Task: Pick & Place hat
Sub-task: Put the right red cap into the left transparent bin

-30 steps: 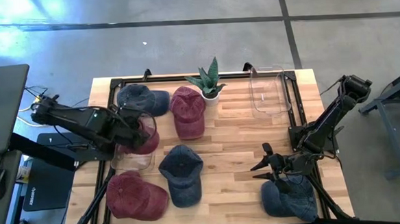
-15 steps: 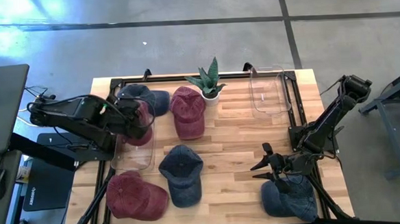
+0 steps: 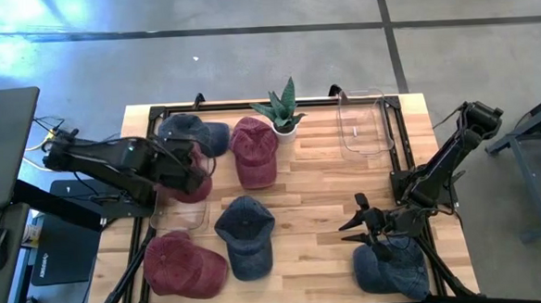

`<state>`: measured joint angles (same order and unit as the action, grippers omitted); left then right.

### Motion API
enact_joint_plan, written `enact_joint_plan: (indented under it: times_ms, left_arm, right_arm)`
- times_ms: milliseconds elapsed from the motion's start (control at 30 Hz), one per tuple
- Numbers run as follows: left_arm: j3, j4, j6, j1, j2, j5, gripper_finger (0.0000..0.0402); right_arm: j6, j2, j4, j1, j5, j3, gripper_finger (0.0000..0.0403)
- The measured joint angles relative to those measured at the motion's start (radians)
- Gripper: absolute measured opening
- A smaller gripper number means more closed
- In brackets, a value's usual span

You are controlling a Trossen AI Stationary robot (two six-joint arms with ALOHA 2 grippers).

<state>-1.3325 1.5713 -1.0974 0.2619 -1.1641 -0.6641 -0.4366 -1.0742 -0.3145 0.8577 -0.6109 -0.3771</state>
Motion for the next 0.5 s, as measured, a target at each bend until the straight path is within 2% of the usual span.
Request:
enact_joint_plan:
  times_ms: [133,233,367,500]
  left_arm:
    - [0.105,0.002,-0.084,0.0,0.001,0.046,0.0]
    - [0.138,0.002,-0.113,0.0,0.0,0.052,0.0]
    - [0.115,0.0,-0.106,0.001,0.017,0.053,0.0]
    - [0.032,0.0,-0.028,0.002,0.042,0.047,0.0]
  right_arm:
    - [-0.005,-0.029,-0.001,0.0,0.0,0.0,0.0122]
    - [-0.006,-0.056,-0.012,0.0,-0.001,0.0,0.0122]
    - [-0.001,-0.075,-0.051,0.0,0.002,0.0,0.0122]
    - [0.044,-0.076,-0.106,0.0,0.017,0.0,0.0122]
